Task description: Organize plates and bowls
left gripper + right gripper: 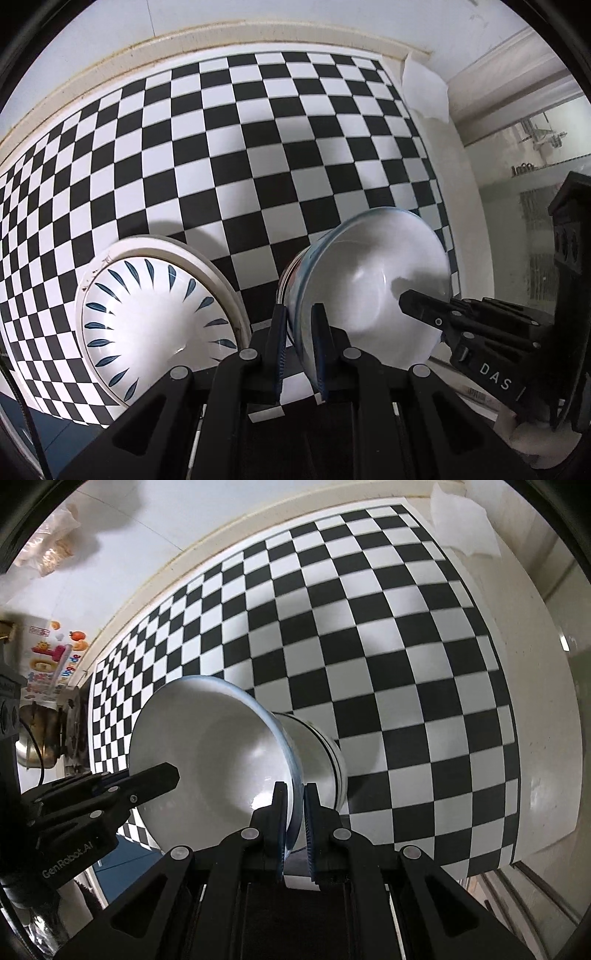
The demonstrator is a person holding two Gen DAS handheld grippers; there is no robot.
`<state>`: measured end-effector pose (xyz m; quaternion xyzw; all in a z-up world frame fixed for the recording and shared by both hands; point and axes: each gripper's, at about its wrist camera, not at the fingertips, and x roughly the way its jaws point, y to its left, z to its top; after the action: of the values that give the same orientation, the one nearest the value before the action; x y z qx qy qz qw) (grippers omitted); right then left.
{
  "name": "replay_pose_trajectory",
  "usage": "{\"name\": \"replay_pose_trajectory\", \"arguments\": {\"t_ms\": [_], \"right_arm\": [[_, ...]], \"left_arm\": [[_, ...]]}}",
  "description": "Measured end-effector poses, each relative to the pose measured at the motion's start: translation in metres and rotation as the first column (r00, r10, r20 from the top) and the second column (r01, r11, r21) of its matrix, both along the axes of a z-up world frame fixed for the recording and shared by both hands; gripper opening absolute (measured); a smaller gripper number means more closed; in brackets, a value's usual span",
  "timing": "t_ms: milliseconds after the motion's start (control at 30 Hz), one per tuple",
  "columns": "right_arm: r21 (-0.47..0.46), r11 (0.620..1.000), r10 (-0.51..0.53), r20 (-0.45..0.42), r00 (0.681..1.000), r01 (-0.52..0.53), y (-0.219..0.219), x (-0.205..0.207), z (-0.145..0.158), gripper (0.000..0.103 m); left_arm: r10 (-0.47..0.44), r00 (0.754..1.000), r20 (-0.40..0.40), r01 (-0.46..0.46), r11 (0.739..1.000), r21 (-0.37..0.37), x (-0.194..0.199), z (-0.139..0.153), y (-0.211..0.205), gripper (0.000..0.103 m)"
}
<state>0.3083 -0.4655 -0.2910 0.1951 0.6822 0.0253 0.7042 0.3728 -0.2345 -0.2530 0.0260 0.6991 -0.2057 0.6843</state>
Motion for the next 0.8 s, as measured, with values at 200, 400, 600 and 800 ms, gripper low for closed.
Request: {"name": "replay_pose_trajectory", "arguments": {"t_ms": [200,400,600,800], "right_arm": [[-0.031,0.999,0.017,-0.024,1.0,-0.017,0.005,0.0,-0.011,0.01],[-0.055,0.998,0.03,-0.049,0.998,-0.033,0.012,0.002,-0.017,0.01],[-0.066,0.997,0.04,-0.079,0.996,-0.046,0.013,0.003,-0.024,0.01],[-0.064,0.997,0.03,-0.085,0.996,-0.036,0.011,0.004,-0.028,0.01]], "left_arm": [[-0.016,1.0,-0.022,0.016,1.0,0.027,-0.001,-0.016,-0.003,0.011],[-0.046,0.999,-0.022,0.047,0.997,0.056,-0.002,-0.024,-0.011,0.011],[-0.055,0.998,-0.037,0.058,0.997,0.06,-0.004,-0.029,-0.012,0.011],[-0.055,0.998,-0.04,0.058,0.996,0.066,-0.005,-0.032,-0.013,0.011]]}}
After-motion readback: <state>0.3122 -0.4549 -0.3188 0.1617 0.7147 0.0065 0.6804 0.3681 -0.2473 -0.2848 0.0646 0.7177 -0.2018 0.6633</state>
